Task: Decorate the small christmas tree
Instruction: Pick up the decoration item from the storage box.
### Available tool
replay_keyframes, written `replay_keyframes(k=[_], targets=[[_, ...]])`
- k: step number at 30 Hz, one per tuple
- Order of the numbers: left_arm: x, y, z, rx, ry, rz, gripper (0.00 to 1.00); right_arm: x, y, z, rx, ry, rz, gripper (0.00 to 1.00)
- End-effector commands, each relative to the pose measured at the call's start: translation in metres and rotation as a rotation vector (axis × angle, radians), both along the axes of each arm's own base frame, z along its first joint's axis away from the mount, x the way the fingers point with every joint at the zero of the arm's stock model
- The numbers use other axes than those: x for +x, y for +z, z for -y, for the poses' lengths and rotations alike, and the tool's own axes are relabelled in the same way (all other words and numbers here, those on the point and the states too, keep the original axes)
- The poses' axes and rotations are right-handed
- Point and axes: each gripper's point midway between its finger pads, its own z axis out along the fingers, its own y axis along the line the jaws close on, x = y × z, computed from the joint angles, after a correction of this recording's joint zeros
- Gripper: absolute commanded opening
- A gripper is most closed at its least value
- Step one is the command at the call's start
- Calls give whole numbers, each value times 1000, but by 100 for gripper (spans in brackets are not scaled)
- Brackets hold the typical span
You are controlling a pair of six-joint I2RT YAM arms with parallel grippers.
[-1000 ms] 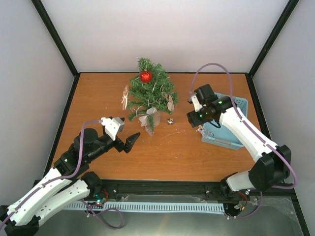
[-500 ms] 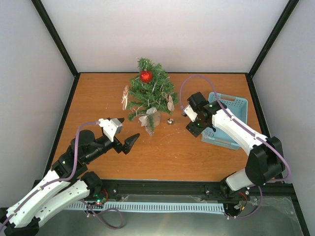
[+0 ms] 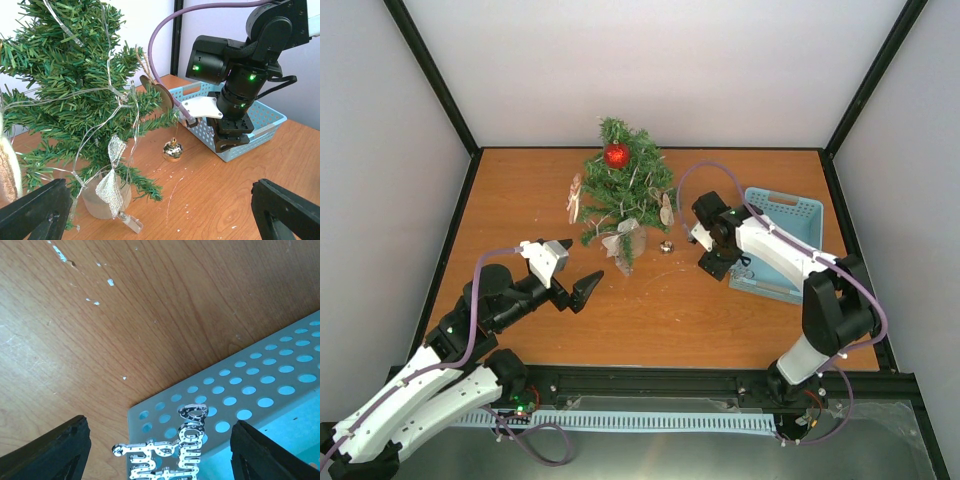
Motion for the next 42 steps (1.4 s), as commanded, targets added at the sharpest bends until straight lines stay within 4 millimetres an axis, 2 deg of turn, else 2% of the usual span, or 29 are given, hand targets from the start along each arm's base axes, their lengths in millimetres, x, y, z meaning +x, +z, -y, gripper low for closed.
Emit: replay_keyframes(k=[1, 14, 24, 33, 37, 42], targets=[[1, 7, -2, -7, 3, 37, 100, 6, -2, -1, -28, 24, 12, 77], [0, 8, -4, -10, 8, 47, 100, 10, -5, 0, -35, 26, 12, 64], [0, 8, -5, -10, 13, 50, 100, 10, -5, 2, -33, 18, 10, 50], [1, 8, -6, -11, 22, 53, 100, 12, 5, 3, -23, 8, 41, 40], [1, 9, -7, -10, 24, 55, 100, 11, 7, 3, -14, 0, 45, 40], [1, 9, -7, -11, 28, 57, 100, 15, 22, -4, 35, -27, 76, 37]])
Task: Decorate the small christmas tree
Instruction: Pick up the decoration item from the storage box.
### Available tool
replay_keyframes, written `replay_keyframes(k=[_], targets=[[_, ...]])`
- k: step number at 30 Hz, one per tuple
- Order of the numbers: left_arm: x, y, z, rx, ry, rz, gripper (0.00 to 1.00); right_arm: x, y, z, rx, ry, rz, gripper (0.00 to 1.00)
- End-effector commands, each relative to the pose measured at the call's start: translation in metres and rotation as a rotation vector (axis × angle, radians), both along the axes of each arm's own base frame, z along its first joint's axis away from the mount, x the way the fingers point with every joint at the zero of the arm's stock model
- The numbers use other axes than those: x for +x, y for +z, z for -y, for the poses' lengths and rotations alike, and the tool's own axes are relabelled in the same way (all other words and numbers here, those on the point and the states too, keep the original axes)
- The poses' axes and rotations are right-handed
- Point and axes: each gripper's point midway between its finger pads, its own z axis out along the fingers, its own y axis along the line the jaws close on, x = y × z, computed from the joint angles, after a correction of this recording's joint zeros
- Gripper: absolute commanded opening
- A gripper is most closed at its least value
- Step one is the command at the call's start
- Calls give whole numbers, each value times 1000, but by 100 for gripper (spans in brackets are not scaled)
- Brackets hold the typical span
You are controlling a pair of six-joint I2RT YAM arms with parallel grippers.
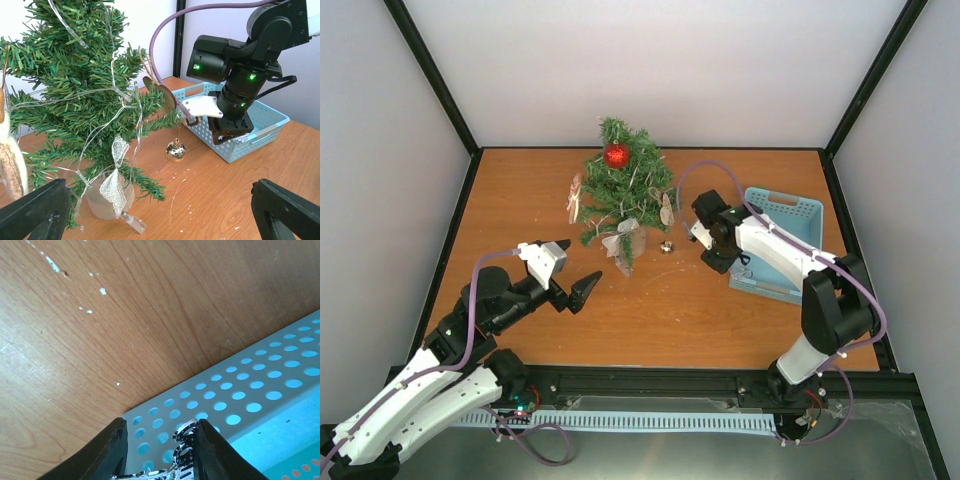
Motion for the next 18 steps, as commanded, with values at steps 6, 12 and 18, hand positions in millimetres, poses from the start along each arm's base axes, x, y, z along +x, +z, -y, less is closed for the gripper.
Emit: replay_keyframes(k=[6, 12, 18], targets=[[3, 8, -4, -9, 21, 41, 100, 9, 44, -7, 108, -66, 120, 36], [3, 6, -2, -6, 14, 32, 100, 9, 55, 1, 102, -118, 142, 33], [2, 7, 2, -11, -4, 21, 98, 20, 117, -11, 281, -223, 244, 30]])
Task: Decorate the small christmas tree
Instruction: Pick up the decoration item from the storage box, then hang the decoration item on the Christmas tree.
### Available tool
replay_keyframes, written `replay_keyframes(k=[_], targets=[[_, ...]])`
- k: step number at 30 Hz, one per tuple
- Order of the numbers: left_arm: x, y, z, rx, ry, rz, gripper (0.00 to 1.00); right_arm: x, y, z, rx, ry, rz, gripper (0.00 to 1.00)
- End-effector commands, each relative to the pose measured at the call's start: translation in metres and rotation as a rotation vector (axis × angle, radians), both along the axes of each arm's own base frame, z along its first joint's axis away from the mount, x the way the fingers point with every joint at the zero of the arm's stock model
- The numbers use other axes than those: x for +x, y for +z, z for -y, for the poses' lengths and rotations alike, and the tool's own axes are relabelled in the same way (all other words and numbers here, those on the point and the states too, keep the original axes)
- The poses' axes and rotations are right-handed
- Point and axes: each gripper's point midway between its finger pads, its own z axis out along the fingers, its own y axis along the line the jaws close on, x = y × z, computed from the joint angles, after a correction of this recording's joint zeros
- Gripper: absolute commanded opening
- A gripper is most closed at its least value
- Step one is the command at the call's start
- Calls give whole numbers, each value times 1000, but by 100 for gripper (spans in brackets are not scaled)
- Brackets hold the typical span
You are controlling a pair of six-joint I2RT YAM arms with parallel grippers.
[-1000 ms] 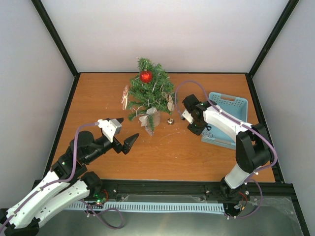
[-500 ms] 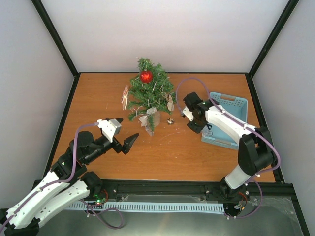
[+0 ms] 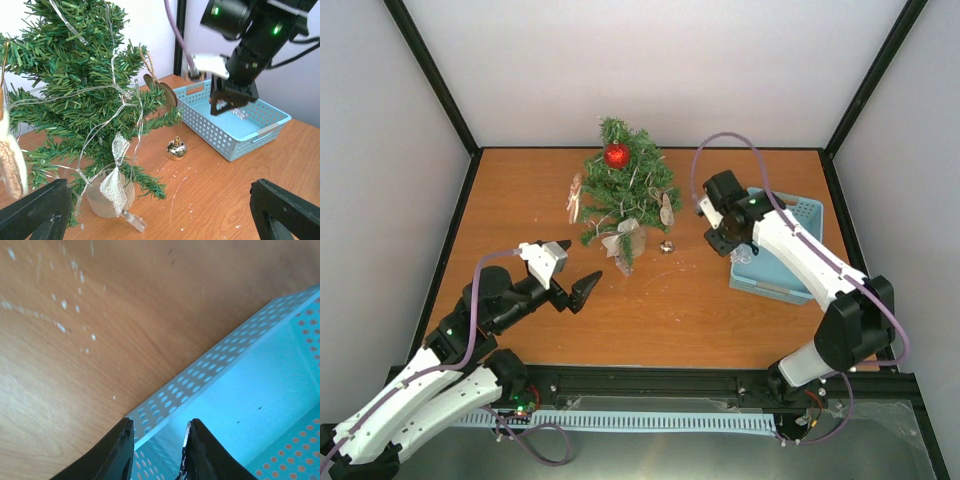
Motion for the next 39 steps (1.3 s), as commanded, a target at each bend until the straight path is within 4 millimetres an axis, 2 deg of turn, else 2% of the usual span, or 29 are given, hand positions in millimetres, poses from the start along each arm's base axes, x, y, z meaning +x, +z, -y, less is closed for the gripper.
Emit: replay_keyframes(k=[1, 5, 7, 11, 13, 17, 20, 24, 28, 34, 39], targets=[[1, 10, 4, -18, -15, 19, 97, 11, 73, -14, 209, -95, 146, 30], [2, 21, 12, -43, -45, 0, 88, 11, 129, -25, 394, -145, 258, 30], [0, 33, 20, -70, -81, 1, 82, 10, 155, -32, 504, -176, 304, 29], [-1, 74, 39, -134, -171, 66, 73, -3, 195, -68, 841, -162, 297, 27], [0, 96, 50, -158, -215, 123, 68, -12, 218, -78, 999, -162, 303, 27], [-1, 126, 66, -171, -283, 248, 66, -26, 253, -89, 1275, -192, 290, 26], [-7, 138, 79, -175, -348, 346, 67, -36, 274, -93, 1463, -197, 274, 26], [-14, 153, 98, -175, -415, 424, 67, -38, 294, -86, 1590, -255, 299, 27], [-16, 152, 123, -156, -456, 459, 70, -40, 298, -80, 1698, -307, 296, 28], [8, 147, 140, -126, -399, 436, 66, -42, 298, -81, 1765, -324, 261, 27], [17, 139, 153, -89, -407, 443, 61, -49, 310, -74, 1806, -314, 287, 27]])
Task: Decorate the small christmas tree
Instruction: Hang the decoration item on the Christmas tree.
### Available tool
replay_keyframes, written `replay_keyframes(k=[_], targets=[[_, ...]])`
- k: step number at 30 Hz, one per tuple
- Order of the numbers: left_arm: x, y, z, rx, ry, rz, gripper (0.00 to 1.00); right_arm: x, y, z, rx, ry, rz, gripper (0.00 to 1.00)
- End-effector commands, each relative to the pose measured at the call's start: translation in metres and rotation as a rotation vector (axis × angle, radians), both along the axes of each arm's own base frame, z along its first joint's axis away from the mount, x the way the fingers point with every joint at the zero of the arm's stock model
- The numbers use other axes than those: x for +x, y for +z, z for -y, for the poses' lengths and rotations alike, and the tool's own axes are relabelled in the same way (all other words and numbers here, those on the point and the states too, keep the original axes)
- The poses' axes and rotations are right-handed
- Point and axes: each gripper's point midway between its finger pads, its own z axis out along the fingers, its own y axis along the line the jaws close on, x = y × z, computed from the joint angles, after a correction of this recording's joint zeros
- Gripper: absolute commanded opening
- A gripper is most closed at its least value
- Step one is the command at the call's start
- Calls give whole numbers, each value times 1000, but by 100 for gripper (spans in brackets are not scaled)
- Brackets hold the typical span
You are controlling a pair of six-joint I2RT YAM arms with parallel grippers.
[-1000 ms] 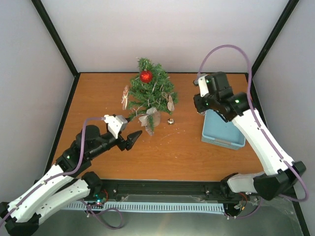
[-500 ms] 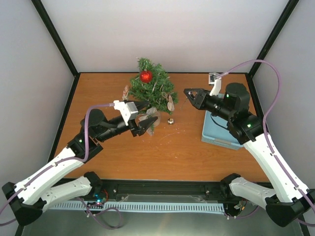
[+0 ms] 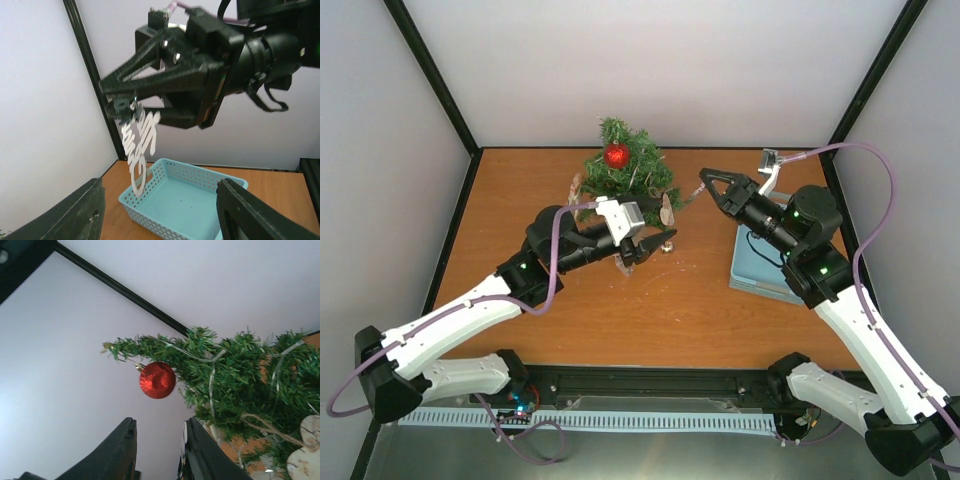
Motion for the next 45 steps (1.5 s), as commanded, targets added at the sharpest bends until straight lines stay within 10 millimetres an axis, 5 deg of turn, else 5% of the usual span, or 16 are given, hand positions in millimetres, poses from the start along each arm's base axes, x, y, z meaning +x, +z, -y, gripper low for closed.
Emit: replay_keyframes(k=[1, 11, 24, 33, 37, 45], targets=[[-1, 31, 4, -50, -3, 114, 60, -10, 30, 9, 88, -12, 63, 27], [8, 41, 11, -86, 13, 149, 40, -17, 34, 13, 111, -17, 66, 27], [9, 40, 27, -80, -40, 150, 27, -14, 23, 15, 132, -31, 35, 27], [9, 33, 30, -57, -49, 152, 1, -12, 19, 14, 137, -31, 22, 27], [9, 31, 30, -53, -46, 129, 1, -14, 16, 13, 129, -26, 22, 28], [32, 12, 23, -21, 70, -24, 1, -20, -9, 31, 20, -115, 46, 58]])
